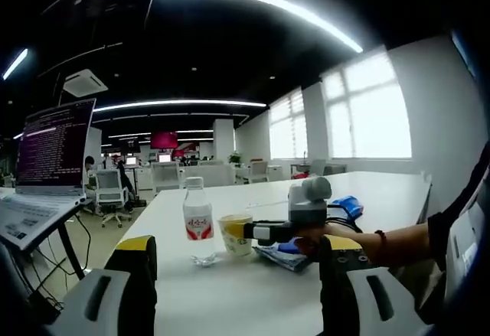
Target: Arrange the tabletop items into an orderly group along one side of the table until the central work area is clear of visible clutter.
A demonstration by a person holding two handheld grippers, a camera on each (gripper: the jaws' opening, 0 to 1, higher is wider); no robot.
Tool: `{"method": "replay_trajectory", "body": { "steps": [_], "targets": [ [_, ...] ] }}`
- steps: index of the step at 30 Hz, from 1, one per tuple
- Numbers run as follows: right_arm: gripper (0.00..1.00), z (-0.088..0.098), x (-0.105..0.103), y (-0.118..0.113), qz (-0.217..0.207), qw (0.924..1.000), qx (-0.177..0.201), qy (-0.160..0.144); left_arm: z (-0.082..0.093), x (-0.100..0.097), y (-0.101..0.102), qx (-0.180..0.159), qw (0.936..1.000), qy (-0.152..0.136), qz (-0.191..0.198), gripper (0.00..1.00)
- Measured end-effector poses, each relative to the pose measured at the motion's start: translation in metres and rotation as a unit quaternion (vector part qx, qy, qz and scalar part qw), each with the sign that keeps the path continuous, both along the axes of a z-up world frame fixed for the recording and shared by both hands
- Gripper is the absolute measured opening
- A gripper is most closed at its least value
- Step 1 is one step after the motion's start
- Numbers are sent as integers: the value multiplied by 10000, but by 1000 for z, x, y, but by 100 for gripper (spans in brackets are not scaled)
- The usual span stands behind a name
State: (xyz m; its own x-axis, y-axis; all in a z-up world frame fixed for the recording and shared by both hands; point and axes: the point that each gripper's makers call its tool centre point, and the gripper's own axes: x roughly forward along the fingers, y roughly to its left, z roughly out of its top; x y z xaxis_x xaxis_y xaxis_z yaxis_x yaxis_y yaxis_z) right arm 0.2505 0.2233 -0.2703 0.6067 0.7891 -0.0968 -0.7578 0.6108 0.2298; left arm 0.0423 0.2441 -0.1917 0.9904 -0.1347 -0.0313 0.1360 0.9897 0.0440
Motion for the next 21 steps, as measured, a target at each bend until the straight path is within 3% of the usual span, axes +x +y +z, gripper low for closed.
{"method": "replay_trajectory", "body": {
  "steps": [4, 10, 21],
  "targets": [
    [36, -5, -5, -2, -78, 9991, -379, -196, 0, 0, -1, 16, 10000, 19, -23, 87],
    [39, -5, -11, 0, -73, 9976, -569, -396, 6, -1, -10, -98, 9996, -77, -264, 87],
    [41, -8, -16, -1, 11, 9971, -629, -427, 3, -4, -6, -78, 9998, -28, -201, 87]
  ]
}}
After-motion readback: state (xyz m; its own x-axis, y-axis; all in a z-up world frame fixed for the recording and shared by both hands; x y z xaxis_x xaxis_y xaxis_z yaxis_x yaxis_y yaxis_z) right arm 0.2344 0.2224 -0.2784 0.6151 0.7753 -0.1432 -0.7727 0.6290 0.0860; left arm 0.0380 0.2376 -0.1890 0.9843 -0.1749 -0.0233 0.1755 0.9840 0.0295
